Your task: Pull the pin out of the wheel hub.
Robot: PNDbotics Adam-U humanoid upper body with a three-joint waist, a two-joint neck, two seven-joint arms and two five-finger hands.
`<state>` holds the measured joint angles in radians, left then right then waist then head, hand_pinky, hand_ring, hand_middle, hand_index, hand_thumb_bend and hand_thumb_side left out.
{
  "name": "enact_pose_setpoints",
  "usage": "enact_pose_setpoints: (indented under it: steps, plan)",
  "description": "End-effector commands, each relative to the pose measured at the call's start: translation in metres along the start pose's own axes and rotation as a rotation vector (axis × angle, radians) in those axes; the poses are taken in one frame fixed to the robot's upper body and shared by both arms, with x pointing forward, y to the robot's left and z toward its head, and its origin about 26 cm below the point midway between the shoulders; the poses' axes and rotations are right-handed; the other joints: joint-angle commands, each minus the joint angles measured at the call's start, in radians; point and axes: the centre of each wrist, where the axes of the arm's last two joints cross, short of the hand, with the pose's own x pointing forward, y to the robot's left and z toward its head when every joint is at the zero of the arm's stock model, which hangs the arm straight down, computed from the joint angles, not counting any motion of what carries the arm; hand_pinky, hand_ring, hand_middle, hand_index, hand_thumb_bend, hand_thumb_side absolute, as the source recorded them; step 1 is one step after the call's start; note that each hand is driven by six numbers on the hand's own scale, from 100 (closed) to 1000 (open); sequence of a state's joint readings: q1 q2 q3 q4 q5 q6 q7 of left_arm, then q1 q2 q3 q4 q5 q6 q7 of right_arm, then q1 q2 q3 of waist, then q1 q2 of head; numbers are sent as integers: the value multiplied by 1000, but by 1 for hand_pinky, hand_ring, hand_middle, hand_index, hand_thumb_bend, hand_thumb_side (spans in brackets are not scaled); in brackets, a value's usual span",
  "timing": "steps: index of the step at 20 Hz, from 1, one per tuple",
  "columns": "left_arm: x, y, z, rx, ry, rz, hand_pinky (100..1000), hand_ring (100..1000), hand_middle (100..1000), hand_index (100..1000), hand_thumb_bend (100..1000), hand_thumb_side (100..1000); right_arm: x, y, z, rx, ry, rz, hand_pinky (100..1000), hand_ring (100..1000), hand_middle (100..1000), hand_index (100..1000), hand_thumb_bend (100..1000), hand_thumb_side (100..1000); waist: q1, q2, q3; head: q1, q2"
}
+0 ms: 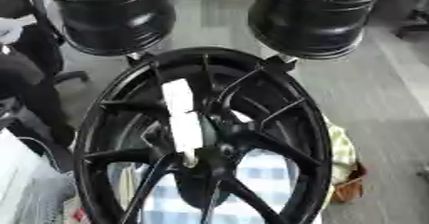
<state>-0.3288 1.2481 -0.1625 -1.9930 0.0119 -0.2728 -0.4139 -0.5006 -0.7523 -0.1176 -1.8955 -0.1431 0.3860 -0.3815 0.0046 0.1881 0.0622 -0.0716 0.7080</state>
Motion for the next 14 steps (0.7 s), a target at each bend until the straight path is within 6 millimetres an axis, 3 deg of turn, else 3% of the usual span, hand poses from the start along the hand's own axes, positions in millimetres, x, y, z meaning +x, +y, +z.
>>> enact_pose_setpoints:
  steps: [1, 8, 14]
  plan:
    - [4, 12, 1, -11, -2, -41, 766, 823, 686, 848, 161, 627, 7, -7, -4, -18, -22, 8, 778, 656, 559, 723, 483, 297, 1, -17, 0, 4, -2]
    - [10, 19, -7, -47, 19, -51, 766, 822, 689, 848, 192, 648, 6, -6, -4, -9, -19, 6, 778, 655, 557, 722, 482, 299, 5, -18, -6, 10, -4]
    - [22, 29, -27, -79, 12, -53, 767, 821, 682, 847, 207, 644, 6, -4, -5, -5, -16, 7, 778, 654, 556, 721, 483, 299, 9, -24, -8, 16, -2]
